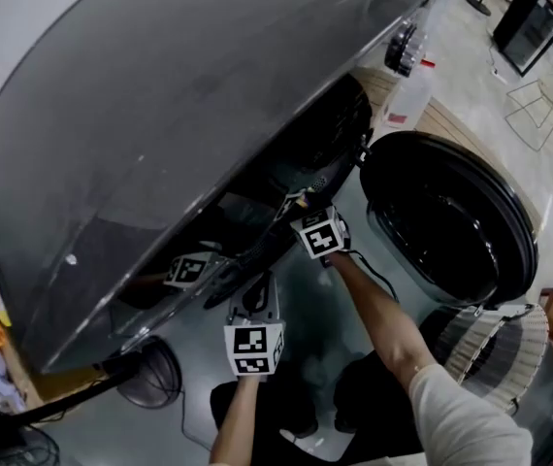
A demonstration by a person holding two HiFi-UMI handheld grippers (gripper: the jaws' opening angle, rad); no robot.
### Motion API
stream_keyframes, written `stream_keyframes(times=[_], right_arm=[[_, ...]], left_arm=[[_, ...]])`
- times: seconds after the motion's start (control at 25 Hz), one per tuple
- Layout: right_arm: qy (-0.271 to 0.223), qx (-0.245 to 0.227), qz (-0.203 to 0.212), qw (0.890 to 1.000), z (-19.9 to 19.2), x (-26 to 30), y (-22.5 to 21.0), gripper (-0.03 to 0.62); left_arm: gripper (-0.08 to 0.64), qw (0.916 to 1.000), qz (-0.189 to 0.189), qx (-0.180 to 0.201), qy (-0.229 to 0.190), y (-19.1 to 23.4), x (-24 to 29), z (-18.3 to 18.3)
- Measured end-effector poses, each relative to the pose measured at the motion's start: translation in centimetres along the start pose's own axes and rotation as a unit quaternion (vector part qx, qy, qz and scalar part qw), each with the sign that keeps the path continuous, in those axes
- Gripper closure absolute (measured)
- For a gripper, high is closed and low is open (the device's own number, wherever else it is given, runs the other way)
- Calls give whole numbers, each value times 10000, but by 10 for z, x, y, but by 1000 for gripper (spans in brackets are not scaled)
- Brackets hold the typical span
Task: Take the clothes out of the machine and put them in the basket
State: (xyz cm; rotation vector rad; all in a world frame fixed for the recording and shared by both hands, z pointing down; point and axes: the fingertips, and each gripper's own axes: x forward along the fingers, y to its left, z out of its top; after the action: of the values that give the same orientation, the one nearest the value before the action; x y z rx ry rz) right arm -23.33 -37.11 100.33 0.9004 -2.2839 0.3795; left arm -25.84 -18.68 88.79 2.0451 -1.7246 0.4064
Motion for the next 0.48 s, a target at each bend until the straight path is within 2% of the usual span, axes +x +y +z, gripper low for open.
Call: stream_keyframes(times=[0.08,0.48], right_arm=[[210,155,154,9995,-1,-13,1,505],[-309,267,166,9990,73,-145,48,518]], left_arm=[[543,9999,-57,-5,90,-10,-14,9],[543,10000,2,-6,74,-25,-93,114]])
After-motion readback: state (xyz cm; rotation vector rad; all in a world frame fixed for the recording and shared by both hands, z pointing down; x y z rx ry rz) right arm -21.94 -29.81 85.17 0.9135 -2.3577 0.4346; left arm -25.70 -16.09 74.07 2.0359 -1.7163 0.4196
